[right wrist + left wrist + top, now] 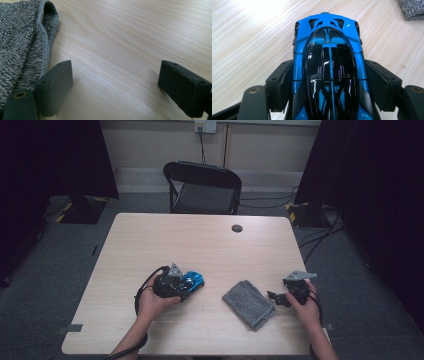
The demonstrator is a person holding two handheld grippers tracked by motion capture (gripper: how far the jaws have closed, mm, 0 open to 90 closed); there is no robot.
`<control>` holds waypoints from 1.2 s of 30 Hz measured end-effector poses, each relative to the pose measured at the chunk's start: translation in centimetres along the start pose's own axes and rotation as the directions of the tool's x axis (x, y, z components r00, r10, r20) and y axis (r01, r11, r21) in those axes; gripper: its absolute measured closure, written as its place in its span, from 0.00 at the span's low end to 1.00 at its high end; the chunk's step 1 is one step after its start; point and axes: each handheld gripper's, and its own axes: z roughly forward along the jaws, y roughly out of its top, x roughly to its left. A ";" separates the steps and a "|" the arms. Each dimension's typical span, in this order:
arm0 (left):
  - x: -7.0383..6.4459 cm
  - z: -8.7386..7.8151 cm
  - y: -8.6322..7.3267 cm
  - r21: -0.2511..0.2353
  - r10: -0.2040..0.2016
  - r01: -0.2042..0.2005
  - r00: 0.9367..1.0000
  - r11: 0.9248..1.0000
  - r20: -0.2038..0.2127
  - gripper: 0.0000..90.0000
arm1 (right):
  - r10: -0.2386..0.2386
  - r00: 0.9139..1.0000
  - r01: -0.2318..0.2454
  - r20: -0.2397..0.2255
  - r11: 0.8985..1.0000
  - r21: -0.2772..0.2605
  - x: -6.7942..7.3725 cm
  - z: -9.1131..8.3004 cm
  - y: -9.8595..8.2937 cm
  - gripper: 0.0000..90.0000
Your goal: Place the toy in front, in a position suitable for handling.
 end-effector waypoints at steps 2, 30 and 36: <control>0.0 -0.2 0.1 -0.005 -0.005 0.005 1.000 1.000 -0.001 0.31 | 0.000 1.000 0.000 0.000 1.000 0.000 0.0 0.0 0.0 0.13; 0.6 3.8 4.7 -0.047 -0.023 0.022 1.000 0.999 -0.021 0.31 | 0.000 1.000 0.000 0.000 1.000 0.000 0.0 0.0 0.0 0.13; 0.1 5.1 4.7 -0.034 -0.012 0.011 1.000 0.999 -0.026 0.31 | 0.000 1.000 0.000 0.000 1.000 0.000 0.0 0.0 0.0 0.13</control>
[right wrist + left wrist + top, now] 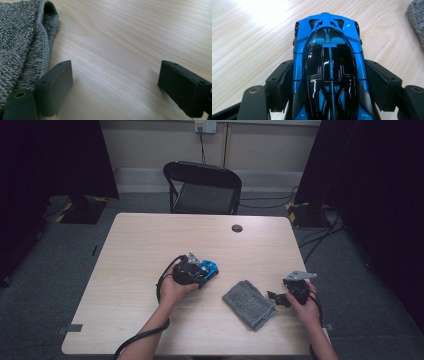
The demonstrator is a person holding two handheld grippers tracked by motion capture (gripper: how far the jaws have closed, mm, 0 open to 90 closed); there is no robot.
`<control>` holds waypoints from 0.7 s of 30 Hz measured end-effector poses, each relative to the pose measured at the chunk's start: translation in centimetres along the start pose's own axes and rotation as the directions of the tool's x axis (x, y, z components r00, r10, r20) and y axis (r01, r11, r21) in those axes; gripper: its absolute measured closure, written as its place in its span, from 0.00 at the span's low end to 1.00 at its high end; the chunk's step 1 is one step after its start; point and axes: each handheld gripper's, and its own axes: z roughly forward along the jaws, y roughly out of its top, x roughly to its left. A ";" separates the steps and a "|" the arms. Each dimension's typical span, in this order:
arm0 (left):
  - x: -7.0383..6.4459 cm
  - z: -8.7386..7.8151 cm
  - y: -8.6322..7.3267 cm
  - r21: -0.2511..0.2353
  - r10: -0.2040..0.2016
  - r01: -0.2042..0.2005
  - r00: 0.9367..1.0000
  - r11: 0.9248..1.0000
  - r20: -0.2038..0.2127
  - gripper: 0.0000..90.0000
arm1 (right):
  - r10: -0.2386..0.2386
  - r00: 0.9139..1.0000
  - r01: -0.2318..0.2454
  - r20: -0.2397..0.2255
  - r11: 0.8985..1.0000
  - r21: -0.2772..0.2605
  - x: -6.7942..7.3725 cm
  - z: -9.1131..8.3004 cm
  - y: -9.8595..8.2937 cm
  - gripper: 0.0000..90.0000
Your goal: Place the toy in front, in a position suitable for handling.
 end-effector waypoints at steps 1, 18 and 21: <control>0.0 0.1 0.0 0.000 -0.003 0.003 1.000 1.000 0.004 0.31 | 0.000 1.000 0.000 0.000 1.000 0.000 0.0 0.0 0.0 0.13; 0.1 0.3 -0.3 -0.002 -0.013 0.013 1.000 1.000 0.006 0.31 | 0.000 1.000 0.000 0.000 1.000 0.000 0.0 0.0 0.0 0.13; 0.2 0.3 -0.3 0.000 -0.016 0.016 1.000 1.000 0.007 0.31 | 0.000 1.000 0.000 0.000 1.000 0.000 0.0 0.0 0.0 0.13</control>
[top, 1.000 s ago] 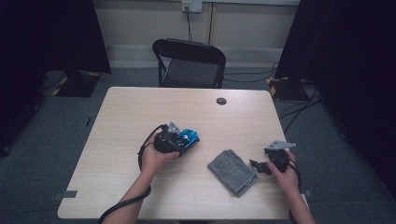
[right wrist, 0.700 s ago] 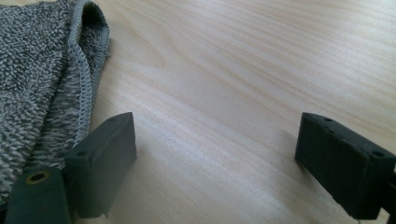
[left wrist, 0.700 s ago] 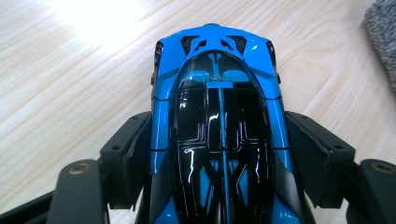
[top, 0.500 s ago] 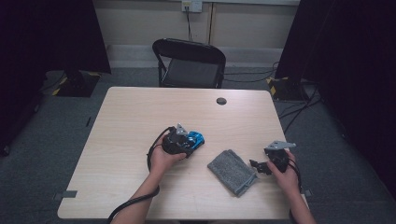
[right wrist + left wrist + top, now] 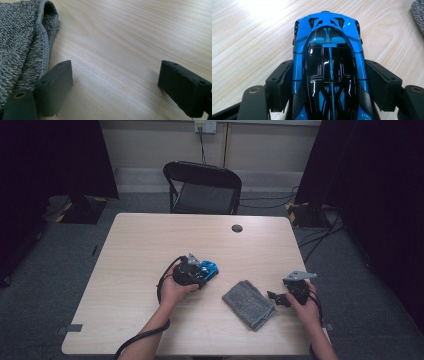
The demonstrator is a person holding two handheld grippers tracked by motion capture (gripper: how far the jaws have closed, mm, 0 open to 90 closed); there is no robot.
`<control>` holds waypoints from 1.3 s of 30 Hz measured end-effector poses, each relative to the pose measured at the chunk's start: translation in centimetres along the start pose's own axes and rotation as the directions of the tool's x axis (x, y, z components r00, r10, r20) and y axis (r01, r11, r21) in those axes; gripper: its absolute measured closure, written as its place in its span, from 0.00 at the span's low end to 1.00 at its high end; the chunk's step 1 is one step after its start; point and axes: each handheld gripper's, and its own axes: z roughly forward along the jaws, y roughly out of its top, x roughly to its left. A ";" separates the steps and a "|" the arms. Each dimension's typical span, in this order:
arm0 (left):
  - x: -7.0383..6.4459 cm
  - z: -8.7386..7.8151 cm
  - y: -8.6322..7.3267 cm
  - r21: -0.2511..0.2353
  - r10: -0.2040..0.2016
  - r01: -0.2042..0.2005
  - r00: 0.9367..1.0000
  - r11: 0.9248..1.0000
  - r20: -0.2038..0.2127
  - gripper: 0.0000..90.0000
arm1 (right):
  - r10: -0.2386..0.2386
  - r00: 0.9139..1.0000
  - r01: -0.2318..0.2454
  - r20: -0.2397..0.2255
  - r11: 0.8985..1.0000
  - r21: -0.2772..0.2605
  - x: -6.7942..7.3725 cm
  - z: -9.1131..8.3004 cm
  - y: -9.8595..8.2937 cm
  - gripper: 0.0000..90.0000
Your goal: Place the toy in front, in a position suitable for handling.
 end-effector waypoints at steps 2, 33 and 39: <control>0.0 0.0 0.0 0.002 0.001 -0.001 1.000 1.000 -0.001 0.31 | 0.000 1.000 0.000 0.000 1.000 0.000 0.0 0.0 0.0 0.13; -0.3 -3.5 -1.0 -0.009 0.026 -0.026 1.000 1.000 0.006 0.17 | 0.000 1.000 0.000 0.000 1.000 0.000 0.0 0.0 0.0 0.13; -0.4 -4.2 -2.7 -0.011 0.029 -0.029 1.000 1.000 0.003 0.17 | 0.001 1.000 -0.001 0.003 1.000 0.001 0.0 0.0 0.0 0.13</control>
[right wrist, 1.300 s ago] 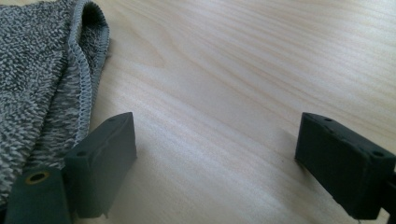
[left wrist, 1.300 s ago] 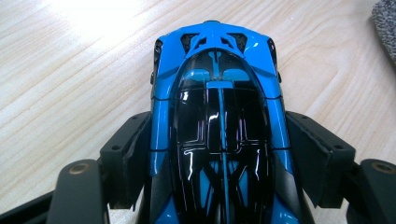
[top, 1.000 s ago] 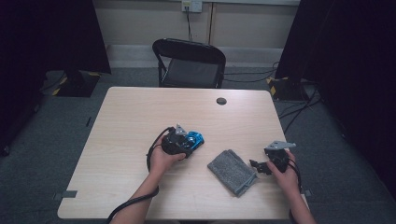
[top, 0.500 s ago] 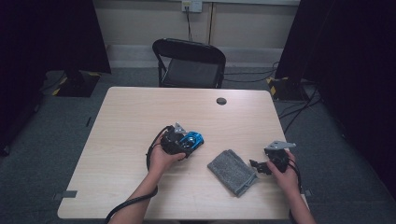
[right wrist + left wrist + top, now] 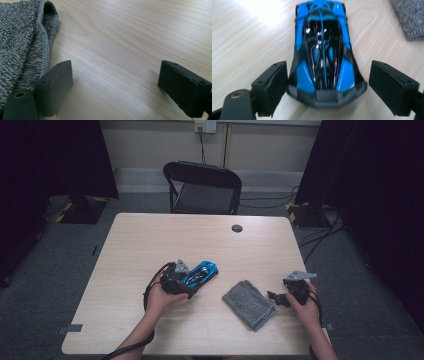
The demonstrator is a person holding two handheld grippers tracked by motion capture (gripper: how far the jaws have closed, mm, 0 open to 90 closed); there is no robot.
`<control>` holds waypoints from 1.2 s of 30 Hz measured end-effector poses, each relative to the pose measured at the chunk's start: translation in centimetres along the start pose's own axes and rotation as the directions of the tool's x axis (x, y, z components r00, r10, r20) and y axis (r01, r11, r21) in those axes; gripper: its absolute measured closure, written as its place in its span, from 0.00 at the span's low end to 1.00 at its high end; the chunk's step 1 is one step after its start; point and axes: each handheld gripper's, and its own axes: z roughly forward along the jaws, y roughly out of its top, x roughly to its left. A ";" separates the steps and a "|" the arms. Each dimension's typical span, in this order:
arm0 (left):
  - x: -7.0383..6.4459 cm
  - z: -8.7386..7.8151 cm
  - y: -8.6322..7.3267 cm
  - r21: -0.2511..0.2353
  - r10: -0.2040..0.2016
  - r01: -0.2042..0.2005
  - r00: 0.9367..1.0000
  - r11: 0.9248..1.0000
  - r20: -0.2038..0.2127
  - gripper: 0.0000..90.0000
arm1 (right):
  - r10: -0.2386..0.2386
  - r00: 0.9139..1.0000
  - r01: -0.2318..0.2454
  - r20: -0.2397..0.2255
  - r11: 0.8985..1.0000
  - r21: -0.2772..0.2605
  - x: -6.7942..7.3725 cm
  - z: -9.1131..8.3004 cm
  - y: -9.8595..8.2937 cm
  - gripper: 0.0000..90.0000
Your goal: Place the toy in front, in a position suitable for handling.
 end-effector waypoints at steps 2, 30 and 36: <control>0.0 0.3 -0.7 -0.005 -0.004 0.004 1.000 1.000 0.003 0.18 | 0.001 1.000 -0.001 0.001 1.000 0.000 0.0 0.0 0.0 0.13; 0.2 1.7 -2.1 -0.089 -0.042 0.042 0.999 0.995 -0.008 0.27 | 0.034 0.999 -0.034 0.035 0.999 0.004 0.4 0.1 0.1 0.11; 0.3 1.7 -2.1 -0.089 -0.038 0.037 0.999 0.995 -0.002 0.27 | 0.062 0.998 -0.062 0.023 0.998 0.000 0.5 -0.2 0.4 0.20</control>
